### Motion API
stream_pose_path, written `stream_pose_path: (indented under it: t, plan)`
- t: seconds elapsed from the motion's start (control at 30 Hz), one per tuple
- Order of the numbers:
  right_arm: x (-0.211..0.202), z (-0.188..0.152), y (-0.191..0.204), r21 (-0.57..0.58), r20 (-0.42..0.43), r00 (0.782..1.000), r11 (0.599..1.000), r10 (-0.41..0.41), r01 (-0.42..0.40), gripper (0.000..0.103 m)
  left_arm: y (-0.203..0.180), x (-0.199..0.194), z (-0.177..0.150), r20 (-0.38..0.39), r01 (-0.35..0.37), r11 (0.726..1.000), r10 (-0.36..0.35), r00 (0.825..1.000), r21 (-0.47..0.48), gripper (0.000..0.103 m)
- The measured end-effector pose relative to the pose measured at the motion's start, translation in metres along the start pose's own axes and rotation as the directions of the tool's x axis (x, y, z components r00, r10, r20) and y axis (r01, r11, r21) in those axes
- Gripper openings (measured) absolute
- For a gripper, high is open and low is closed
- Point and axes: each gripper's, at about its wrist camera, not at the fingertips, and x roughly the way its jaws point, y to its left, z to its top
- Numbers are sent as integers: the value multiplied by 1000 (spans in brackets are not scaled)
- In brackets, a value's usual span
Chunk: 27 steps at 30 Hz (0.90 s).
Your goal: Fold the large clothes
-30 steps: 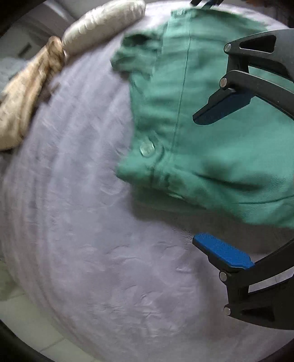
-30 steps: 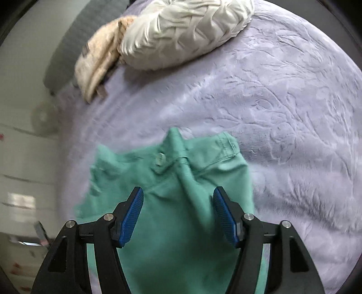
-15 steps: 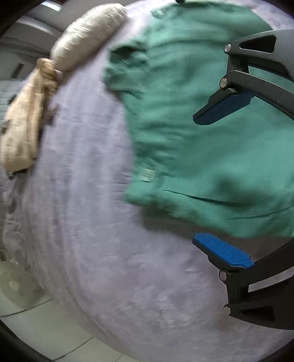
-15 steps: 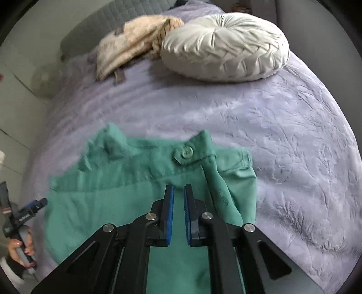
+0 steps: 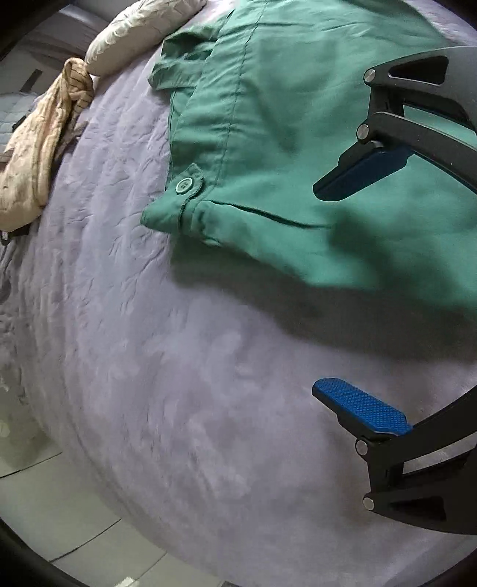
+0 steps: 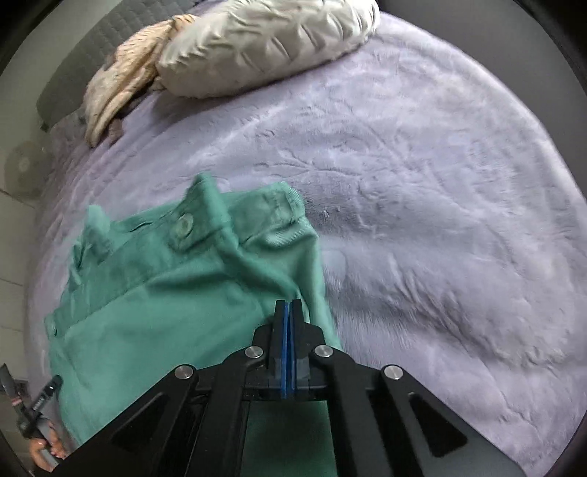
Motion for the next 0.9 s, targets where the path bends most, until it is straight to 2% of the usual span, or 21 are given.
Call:
stream_pose_path:
  t: [0.1, 0.23, 0.3, 0.37, 0.4, 0.43, 0.5, 0.63, 0.7, 0.73, 0.77, 0.8, 0.83, 0.9]
  plan:
    - [-22, -24, 8, -35, -1, 1000, 999, 26, -27, 3, 10, -7, -24, -20, -5, 1000, 5, 1000, 3, 99]
    - [-37, -69, 11, -57, -50, 998, 997, 49, -52, 3, 14, 1, -58, -80, -46, 999, 46, 996, 5, 99]
    - [-42, -87, 5, -10, -81, 993, 997, 81, -82, 3, 22, 7, -70, -104, -10, 999, 6, 995, -39, 99]
    - [-46, -100, -4, 49, -101, 990, 994, 99, -95, 8, 29, 10, -76, -117, 20, 996, -30, 993, -84, 99]
    - [-50, -110, -14, 106, -110, 988, 989, 113, -101, 21, 31, 11, -78, -118, 29, 995, -41, 992, -97, 99]
    - [-51, -114, -19, 140, -112, 986, 984, 122, -106, 40, 33, 12, -78, -119, 39, 993, -52, 992, -110, 99]
    - [-57, -129, -35, 245, -99, 984, 962, 149, -121, 60, 34, 13, -79, -123, 45, 993, -59, 991, -113, 99]
    - [-48, -140, -60, 420, -70, 978, 895, 198, -151, 60, 38, 14, -79, -122, 45, 993, -58, 991, -106, 99]
    - [-37, -138, -79, 530, -8, 971, 825, 239, -199, 57, 38, 15, -77, -121, 41, 994, -54, 991, -105, 99]
    - [-32, -137, -86, 572, 15, 966, 790, 259, -221, 27, 38, 15, -76, -122, 38, 994, -51, 991, -106, 99]
    - [-28, -134, -91, 611, 21, 960, 756, 279, -233, 6, 40, 13, -77, -122, 37, 993, -50, 991, -108, 99]
    - [-28, -129, -90, 610, 9, 962, 761, 272, -221, 3, 39, 8, -81, -121, 36, 993, -49, 991, -109, 99]
    - [-32, -124, -83, 568, -2, 969, 797, 247, -202, 3, 36, 8, -81, -120, 35, 993, -48, 992, -109, 99]
    - [-46, -112, -57, 390, -23, 989, 912, 146, -126, 3, 35, 8, -85, -117, 35, 993, -47, 992, -110, 99]
